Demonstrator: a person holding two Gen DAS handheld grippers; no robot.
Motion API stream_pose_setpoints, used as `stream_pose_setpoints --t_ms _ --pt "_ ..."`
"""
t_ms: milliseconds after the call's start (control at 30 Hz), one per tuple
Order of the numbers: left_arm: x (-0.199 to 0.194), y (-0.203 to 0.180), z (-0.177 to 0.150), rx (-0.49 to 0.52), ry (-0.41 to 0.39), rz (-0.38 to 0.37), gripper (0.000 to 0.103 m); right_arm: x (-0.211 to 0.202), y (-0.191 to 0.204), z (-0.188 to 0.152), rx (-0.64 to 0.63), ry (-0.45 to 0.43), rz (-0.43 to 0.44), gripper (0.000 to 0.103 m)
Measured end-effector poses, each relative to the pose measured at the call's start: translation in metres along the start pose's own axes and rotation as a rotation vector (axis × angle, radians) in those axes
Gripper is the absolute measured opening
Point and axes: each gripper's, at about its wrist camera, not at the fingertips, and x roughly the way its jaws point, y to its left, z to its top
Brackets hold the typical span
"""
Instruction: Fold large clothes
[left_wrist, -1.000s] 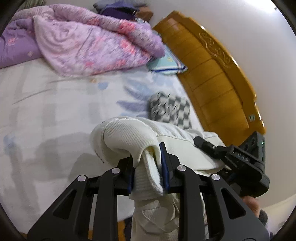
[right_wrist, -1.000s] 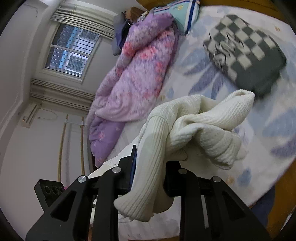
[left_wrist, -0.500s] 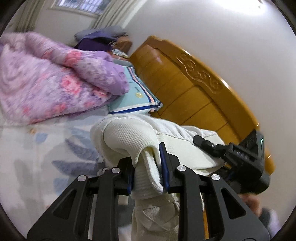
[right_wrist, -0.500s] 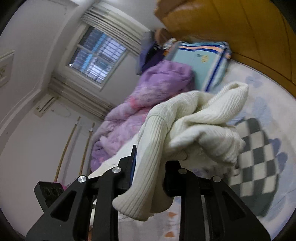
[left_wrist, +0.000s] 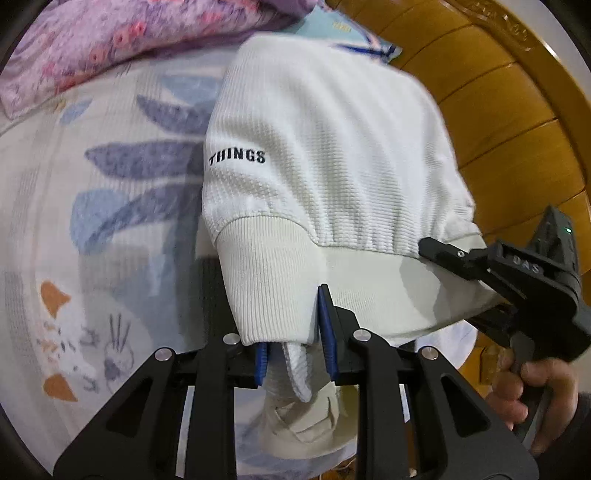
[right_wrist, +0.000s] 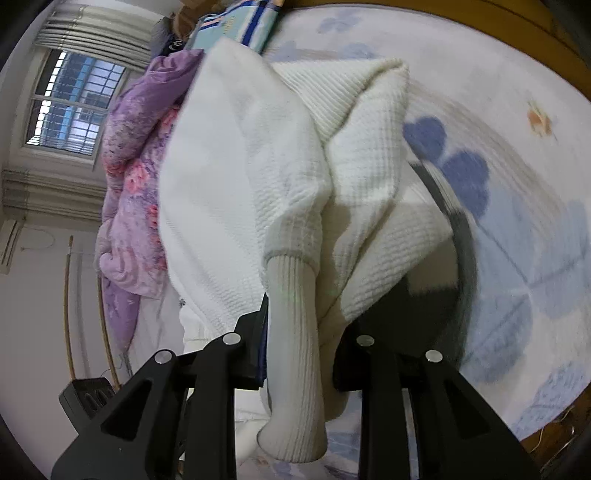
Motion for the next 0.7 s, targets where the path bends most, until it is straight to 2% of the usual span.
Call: stream_pose_setpoints --t_ms 167,300,333,433,467,533,600,700 --pt "0.018 0.01 -0.012 0.028 0.055 0.038 0.023 0.009 -0.017 -0.016 0.051 0.009 -0.034 0.024" --pt "0.032 0.02 -0.017 0.006 0.107 0.049 0.029 0.021 -0.026 -0.016 0.073 0.044 -0.124 0.035" --pt "0.033 0.022 -0.02 -0.004 0.119 0.051 0.033 0.022 -0.025 -0.015 0.07 0.049 -0.14 0.037" --pt "0.033 0.028 -0.018 -0.037 0.142 0.079 0.059 0.022 -0.014 -0.014 0.025 0.039 -0.242 0.054" --pt "0.032 0.03 -0.017 -0.041 0.137 0.083 0.06 0.023 -0.012 -0.014 0.01 0.037 -0.281 0.06" --pt "0.027 0.034 -0.015 -0.043 0.131 0.1 0.065 0.025 -0.011 -0.014 -0.003 0.047 -0.311 0.06" --pt "0.021 0.038 -0.009 -0.048 0.12 0.102 0.065 0.025 -0.002 -0.011 -0.022 0.058 -0.345 0.06" --pt "0.007 0.039 0.003 -0.034 0.107 0.133 0.068 0.027 0.032 -0.01 -0.111 0.071 -0.474 0.062"
